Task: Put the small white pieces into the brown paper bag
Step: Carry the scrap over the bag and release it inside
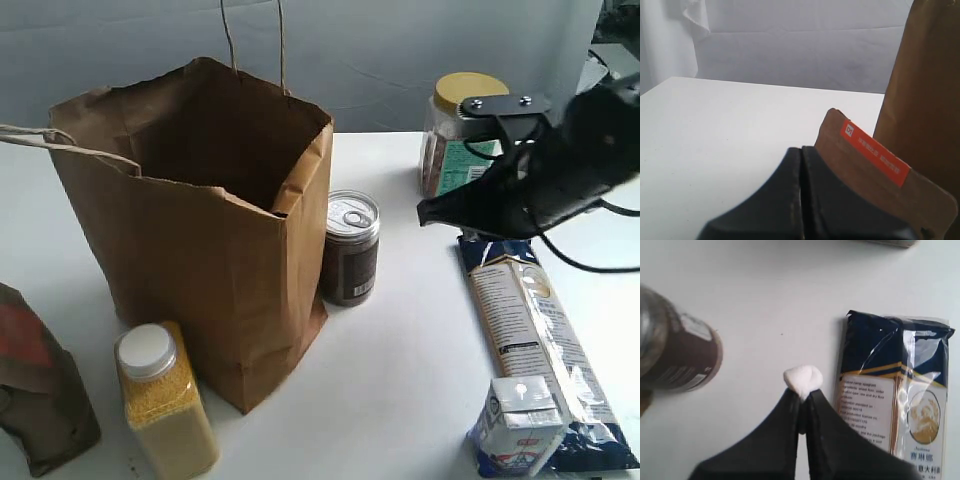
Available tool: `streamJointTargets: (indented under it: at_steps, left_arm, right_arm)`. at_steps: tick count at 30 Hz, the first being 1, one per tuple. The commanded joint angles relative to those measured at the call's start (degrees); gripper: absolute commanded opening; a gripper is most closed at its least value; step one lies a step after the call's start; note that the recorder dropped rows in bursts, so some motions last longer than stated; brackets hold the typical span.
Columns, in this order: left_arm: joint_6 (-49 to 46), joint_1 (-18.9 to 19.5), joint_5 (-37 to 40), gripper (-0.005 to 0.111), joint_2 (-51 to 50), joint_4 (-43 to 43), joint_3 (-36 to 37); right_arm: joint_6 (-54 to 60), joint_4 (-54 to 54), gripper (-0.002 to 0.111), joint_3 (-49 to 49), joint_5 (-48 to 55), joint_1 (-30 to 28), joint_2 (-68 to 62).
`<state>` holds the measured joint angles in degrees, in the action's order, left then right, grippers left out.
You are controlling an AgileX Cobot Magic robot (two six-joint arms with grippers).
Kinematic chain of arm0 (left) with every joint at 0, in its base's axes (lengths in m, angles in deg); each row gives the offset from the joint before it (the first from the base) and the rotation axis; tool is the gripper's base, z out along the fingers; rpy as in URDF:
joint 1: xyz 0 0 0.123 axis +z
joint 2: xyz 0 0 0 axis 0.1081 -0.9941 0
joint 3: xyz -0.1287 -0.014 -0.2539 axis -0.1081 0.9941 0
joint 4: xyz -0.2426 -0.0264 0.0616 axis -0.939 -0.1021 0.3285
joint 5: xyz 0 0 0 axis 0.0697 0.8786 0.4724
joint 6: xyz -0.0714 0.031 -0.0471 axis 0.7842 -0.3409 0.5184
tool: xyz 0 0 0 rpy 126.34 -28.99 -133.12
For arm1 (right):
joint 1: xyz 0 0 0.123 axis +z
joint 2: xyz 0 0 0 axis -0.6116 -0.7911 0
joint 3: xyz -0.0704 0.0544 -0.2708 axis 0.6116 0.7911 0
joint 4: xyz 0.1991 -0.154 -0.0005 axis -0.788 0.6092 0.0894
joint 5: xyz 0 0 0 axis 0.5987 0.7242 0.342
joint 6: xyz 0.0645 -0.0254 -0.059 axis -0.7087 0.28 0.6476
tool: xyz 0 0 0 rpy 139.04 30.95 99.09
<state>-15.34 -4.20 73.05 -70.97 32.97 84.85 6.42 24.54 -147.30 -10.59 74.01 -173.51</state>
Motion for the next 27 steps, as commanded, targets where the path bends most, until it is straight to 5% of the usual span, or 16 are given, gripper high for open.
streamJointTargets:
  at_steps: [1,12,27]
  left_arm:
    - [0.3,-0.3,-0.2,0.0,0.2,-0.4,0.2]
    - [0.3,-0.3,-0.2,0.0,0.2,-0.4,0.2]
    - [0.3,-0.3,-0.2,0.0,0.2,-0.4,0.2]
  right_arm:
    - [-0.2,-2.1,0.0,10.6,-8.1,3.3,13.0]
    - [-1.0,-4.1,0.0,13.7,-24.3,23.3,29.4]
    - [1.7,-4.1,0.004,-14.5,-17.7,24.9,5.3]
